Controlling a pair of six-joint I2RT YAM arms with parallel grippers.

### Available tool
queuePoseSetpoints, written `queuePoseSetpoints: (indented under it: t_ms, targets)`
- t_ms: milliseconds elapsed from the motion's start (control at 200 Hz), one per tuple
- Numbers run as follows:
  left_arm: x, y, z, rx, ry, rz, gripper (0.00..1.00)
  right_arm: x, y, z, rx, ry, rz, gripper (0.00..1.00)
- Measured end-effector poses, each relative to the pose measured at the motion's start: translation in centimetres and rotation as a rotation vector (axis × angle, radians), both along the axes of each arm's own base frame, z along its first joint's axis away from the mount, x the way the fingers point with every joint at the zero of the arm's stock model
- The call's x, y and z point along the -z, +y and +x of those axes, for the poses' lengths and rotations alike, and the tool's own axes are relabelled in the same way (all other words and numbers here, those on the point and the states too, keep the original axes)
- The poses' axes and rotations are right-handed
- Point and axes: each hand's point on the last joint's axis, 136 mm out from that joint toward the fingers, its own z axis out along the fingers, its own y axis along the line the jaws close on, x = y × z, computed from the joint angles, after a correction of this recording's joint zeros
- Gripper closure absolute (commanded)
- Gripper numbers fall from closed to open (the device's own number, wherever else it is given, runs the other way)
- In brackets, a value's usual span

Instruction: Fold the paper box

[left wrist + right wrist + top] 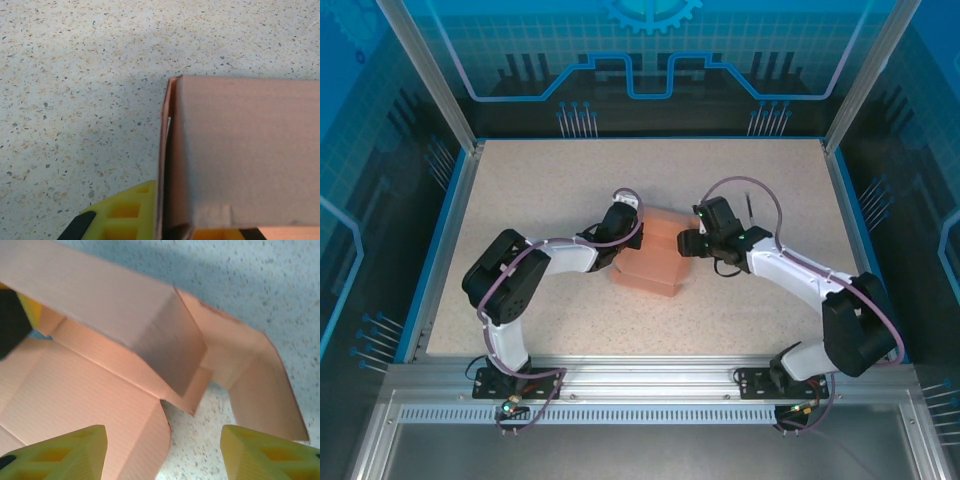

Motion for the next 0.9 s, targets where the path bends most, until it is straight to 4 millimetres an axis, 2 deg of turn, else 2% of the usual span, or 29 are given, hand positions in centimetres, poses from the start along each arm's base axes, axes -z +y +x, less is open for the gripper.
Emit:
queuePoseSetpoints:
  t_ms: [140, 245, 740, 896]
  targets:
    - [0.1, 0.0, -0.1, 0.000, 0.005, 0.004, 0.96, 2.3, -0.5, -1.4, 0.001, 0.054, -0.024, 0.36]
    - [0.0, 0.0, 0.0, 0.000, 0.005, 0.004, 0.95, 3.1, 0.3, -1.5, -0.009, 0.062, -0.022, 0.36]
    - [-0.4, -0.1, 0.1, 0.000, -0.003, -0.001, 0.95, 5.7, 1.7, 0.7, 0.045, 0.045, 0.007, 0.34]
    - [-0.4, -0.1, 0.1, 0.000, -0.003, -0.002, 0.95, 5.3, 2.1, 1.3, 0.043, 0.015, 0.027, 0.35]
